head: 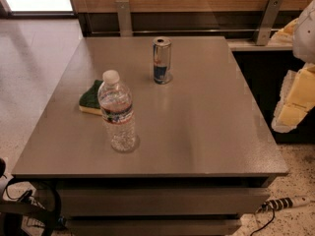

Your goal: Knock water bottle over

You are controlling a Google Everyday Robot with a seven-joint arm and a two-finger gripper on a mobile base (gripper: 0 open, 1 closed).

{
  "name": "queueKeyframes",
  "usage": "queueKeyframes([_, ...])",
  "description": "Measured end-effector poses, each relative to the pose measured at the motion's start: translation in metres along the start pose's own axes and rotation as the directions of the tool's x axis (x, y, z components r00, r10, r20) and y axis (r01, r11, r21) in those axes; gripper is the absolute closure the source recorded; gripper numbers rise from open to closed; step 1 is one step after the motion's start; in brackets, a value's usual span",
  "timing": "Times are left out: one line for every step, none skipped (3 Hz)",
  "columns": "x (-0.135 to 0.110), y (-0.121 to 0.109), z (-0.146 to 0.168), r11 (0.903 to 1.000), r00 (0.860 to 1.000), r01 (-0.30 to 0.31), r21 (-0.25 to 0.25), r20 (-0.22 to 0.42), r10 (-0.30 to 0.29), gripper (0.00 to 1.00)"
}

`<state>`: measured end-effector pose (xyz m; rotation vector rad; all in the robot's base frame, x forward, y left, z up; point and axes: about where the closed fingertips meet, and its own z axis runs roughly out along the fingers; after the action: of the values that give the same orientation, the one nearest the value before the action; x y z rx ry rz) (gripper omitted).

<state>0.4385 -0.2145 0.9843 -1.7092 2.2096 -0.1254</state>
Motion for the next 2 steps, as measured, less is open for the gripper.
queueKeyframes([0.0000,0.0000,0.0000,1.0000,1.000,0.000,0.000,0.000,0.000,0.00])
queueKeyframes([-0.0052,0.0003,0.0015,0.9999,0.998,-0.002,-0.011,0.055,0.003,0.00])
